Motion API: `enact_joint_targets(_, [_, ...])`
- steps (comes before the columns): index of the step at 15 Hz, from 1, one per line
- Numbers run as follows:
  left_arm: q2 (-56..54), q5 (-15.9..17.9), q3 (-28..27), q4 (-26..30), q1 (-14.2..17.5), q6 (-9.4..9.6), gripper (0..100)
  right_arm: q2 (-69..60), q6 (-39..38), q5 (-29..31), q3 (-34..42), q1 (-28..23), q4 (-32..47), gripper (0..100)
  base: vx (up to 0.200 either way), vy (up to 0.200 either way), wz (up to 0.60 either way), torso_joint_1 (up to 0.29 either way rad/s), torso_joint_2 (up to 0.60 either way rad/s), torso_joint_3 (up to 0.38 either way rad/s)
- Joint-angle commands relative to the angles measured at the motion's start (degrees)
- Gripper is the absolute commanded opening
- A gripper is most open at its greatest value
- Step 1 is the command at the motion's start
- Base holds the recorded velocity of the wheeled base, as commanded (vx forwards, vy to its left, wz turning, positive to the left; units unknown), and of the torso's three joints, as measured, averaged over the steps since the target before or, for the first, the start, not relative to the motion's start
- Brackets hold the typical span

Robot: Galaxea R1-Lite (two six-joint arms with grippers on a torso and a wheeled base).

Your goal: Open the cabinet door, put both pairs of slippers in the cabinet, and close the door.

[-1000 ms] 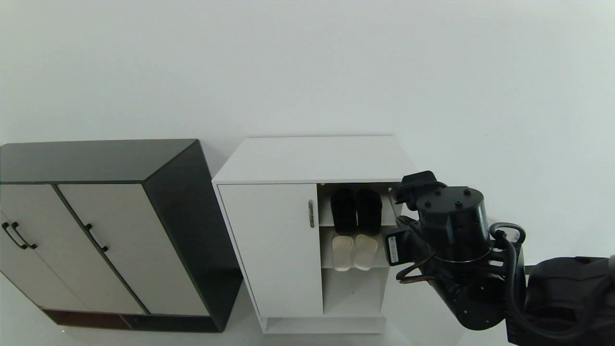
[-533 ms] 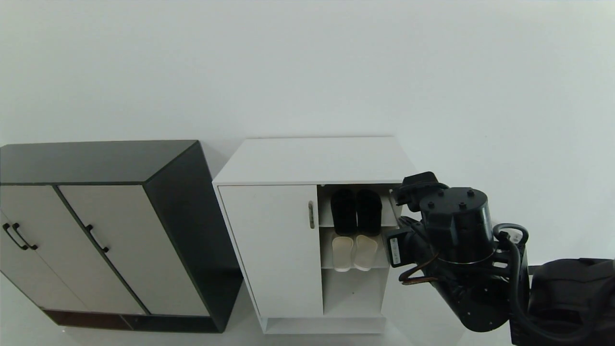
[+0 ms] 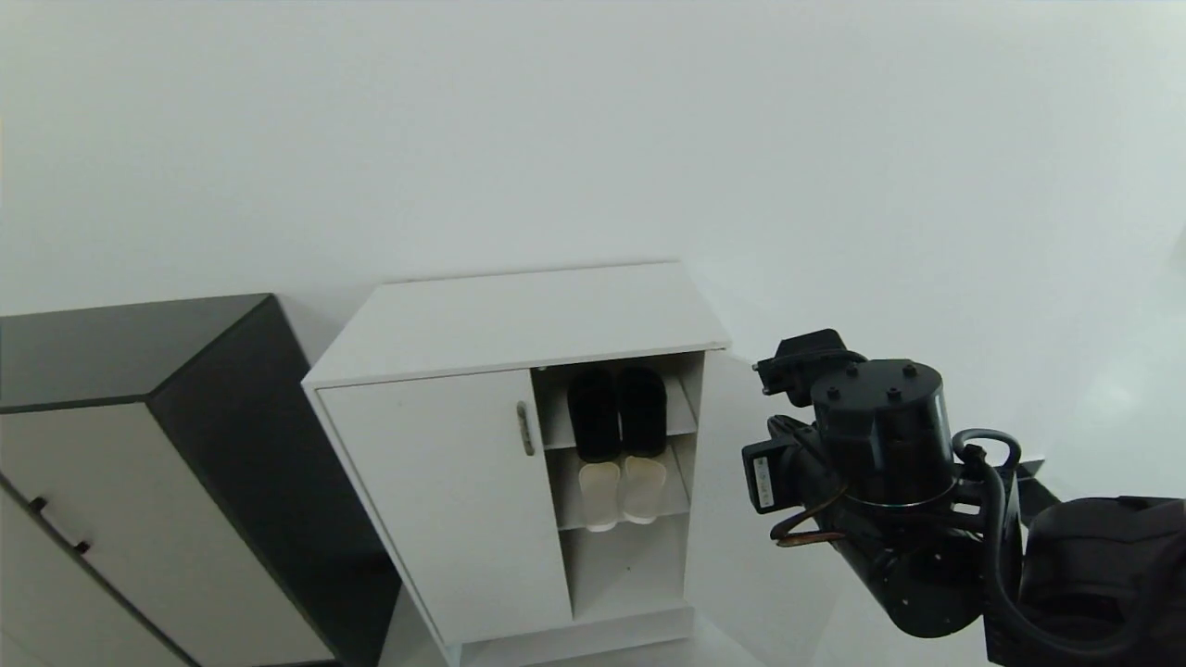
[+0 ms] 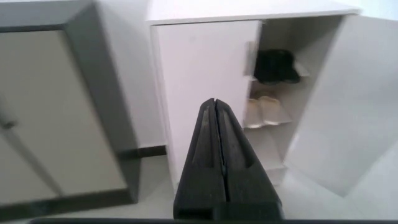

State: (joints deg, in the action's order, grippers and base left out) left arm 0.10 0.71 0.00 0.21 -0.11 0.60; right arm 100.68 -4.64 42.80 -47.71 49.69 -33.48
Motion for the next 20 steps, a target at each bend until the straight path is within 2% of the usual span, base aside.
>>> enact_joint_targets(1, [0.0, 0.0, 0.0, 0.0, -0.1, 0.02, 0, 0.0, 0.0, 0.0, 0.0, -0.4, 0.0, 0, 0.0, 0.0, -0.6, -0.007, 0.01, 0.002])
enact_joint_targets(4, [0.0, 0.0, 0.0, 0.0, -0.1, 0.02, 0, 0.0, 0.3, -1.1, -0.1, -2.1, -0.1, 0, 0.0, 0.0, 0.0, 0.0, 0.0, 0.0])
enact_joint_targets(7, [0.0, 0.0, 0.0, 0.0, -0.1, -0.07, 0, -1.0, -0.2, -7.8, -1.8, -5.1, -0.5, 0, 0.0, 0.0, 0.0, 0.0, 0.0, 0.0])
enact_joint_targets(8, [0.0, 0.0, 0.0, 0.0, -0.1, -0.07, 0, -0.6, -0.2, -7.8, -3.2, -6.7, -0.4, 0, 0.0, 0.0, 0.0, 0.0, 0.0, 0.0])
enact_joint_targets(11, [0.0, 0.0, 0.0, 0.0, -0.1, -0.07, 0, 1.9, -0.9, -9.5, -9.3, -11.7, 2.4, 0, 0.0, 0.0, 0.0, 0.0, 0.0, 0.0])
enact_joint_targets(13, [0.0, 0.0, 0.0, 0.0, -0.1, -0.07, 0, 5.4, -2.7, -13.3, -14.1, -15.3, 4.9, 0, -0.2, 0.0, 0.0, 0.005, 0.0, 0.005])
enact_joint_targets(16, [0.0, 0.0, 0.0, 0.1, -0.1, -0.07, 0, 10.3, -2.7, -15.4, -21.0, -19.5, 5.4, 0, -0.2, 0.0, 0.0, 0.001, 0.0, -0.002])
enact_joint_targets(20, [0.0, 0.0, 0.0, 0.0, -0.1, -0.16, 0, 14.5, -2.5, -17.8, -27.8, -23.2, 7.4, 0, 0.0, 0.0, 0.0, 0.0, 0.0, 0.0])
